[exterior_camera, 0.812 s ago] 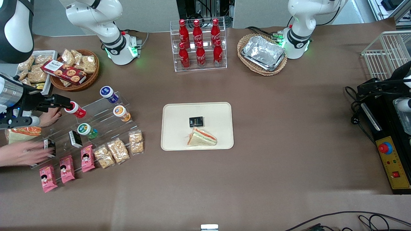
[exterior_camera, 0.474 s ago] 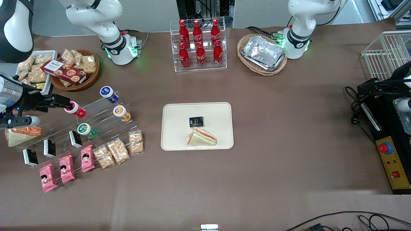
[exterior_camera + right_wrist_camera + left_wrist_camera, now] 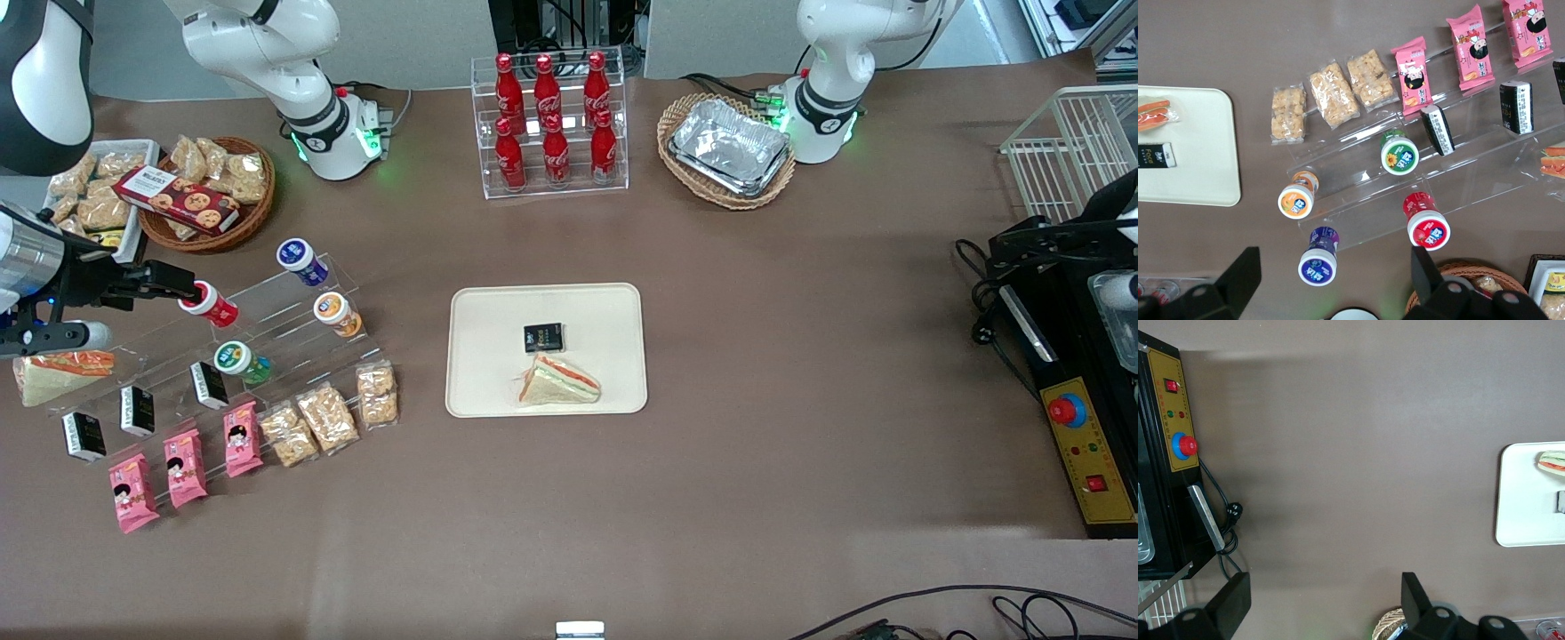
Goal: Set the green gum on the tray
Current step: 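Move the right gripper over the snack rack toward the green-lidded gum canister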
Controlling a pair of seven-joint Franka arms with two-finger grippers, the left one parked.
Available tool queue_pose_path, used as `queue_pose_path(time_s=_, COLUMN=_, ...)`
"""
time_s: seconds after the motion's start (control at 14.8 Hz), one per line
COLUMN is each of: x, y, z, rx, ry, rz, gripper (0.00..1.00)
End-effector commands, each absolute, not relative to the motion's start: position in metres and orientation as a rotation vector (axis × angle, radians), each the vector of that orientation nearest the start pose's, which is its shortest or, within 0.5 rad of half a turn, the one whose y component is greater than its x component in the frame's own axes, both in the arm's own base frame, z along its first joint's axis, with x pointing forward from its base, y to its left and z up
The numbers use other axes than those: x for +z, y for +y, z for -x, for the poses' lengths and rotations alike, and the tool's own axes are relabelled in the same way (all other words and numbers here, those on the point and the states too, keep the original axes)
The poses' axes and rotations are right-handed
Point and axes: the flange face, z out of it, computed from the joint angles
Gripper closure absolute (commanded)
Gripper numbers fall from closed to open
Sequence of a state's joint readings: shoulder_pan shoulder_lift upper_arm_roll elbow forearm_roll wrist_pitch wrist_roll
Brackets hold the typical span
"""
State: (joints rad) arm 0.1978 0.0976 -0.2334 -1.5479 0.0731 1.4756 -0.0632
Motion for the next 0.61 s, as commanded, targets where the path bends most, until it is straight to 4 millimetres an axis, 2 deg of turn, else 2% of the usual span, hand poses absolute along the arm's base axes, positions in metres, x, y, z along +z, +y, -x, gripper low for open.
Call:
queue_pose_path(time_s=0.0, x=0.569, y=-0.023, z=-0.572, rx=0.291, ry=-0.033, rz=3.088, gripper=0.00)
queue_pose_path(time_s=0.27, x=0.560, y=-0.027, z=-0.580, rx=0.283, ry=-0.154, rz=3.126, gripper=0.00)
queue_pose_path(time_s=0.41, x=0.542, y=-0.026, z=-0.587, rx=0.276, ry=-0.257, rz=3.119, gripper=0.00)
queue_pose_path(time_s=0.54, x=0.527, y=-0.028, z=-0.584, rx=0.267, ry=-0.308, rz=3.108, gripper=0.00)
